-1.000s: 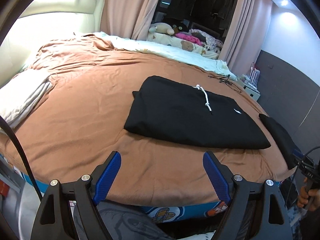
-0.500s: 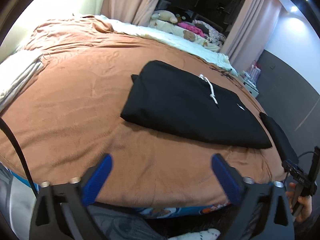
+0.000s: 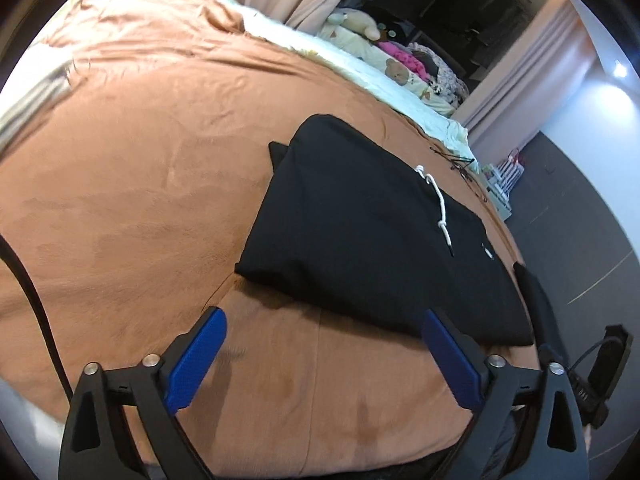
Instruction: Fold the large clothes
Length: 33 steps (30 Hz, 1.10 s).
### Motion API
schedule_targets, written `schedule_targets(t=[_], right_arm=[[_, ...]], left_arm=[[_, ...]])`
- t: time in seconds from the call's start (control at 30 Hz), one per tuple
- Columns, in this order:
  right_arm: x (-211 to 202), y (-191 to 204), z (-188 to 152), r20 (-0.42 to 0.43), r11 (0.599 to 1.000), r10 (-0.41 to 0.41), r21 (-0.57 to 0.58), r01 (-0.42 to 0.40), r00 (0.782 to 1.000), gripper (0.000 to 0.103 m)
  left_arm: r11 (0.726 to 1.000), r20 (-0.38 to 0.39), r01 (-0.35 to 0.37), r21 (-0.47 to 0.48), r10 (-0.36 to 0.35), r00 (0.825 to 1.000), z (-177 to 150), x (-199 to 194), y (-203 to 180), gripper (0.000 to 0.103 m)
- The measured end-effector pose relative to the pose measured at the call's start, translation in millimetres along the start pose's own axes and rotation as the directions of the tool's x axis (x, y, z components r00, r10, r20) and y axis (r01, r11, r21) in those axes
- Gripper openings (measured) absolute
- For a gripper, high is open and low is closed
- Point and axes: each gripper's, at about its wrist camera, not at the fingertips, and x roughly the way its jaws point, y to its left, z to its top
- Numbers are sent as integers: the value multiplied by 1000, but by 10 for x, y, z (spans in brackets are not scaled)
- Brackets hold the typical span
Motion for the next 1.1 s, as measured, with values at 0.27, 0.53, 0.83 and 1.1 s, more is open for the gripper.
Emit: schedule_targets(t=[0.27, 0.53, 0.83, 1.1], right_arm=[[196, 88, 115, 11, 1000, 23, -10, -22, 1000, 95], [416, 111, 195, -27, 998, 61, -7, -61, 998, 95], [695, 139, 423, -93, 996, 93, 14, -92, 991, 57], [914, 365, 429, -147, 991, 136, 16, -135, 980, 28]], left_arm=[[983, -102, 64, -173, -82, 991, 149, 354, 294, 81], [962, -138, 94, -257, -132, 982, 285, 672, 373, 76], [958, -117, 83, -273, -119, 986, 359, 738, 382, 46], [972, -56, 87, -217, -101, 993, 339, 515, 261, 20]])
